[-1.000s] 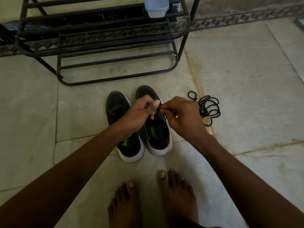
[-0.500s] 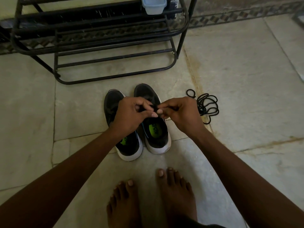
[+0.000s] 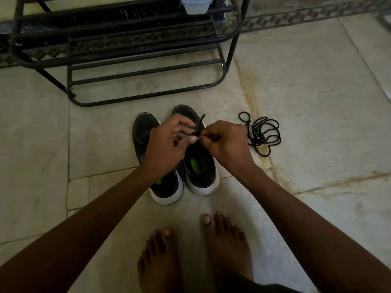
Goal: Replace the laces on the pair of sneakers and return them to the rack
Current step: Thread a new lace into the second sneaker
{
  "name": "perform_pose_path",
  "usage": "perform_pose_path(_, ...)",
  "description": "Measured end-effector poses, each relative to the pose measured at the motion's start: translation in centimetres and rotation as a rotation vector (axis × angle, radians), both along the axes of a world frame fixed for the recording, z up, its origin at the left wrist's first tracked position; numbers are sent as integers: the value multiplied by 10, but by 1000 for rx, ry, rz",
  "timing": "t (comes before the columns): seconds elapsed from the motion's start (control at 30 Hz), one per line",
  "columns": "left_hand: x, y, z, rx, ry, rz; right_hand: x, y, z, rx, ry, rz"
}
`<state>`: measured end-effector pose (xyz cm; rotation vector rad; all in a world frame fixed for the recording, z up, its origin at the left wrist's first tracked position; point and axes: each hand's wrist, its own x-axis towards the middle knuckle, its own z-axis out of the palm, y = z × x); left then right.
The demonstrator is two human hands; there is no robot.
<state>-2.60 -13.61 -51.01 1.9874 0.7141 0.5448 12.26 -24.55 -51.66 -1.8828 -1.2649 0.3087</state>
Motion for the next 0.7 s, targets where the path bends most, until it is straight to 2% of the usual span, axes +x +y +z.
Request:
perform_pose_path(0.2,-3,4,-1,16,23,-61,-2,1,-9,38,-47,-2)
perform_pose_path(0.7,1,6,0,-202,63,19,-10,2,-15,-16,-219,57)
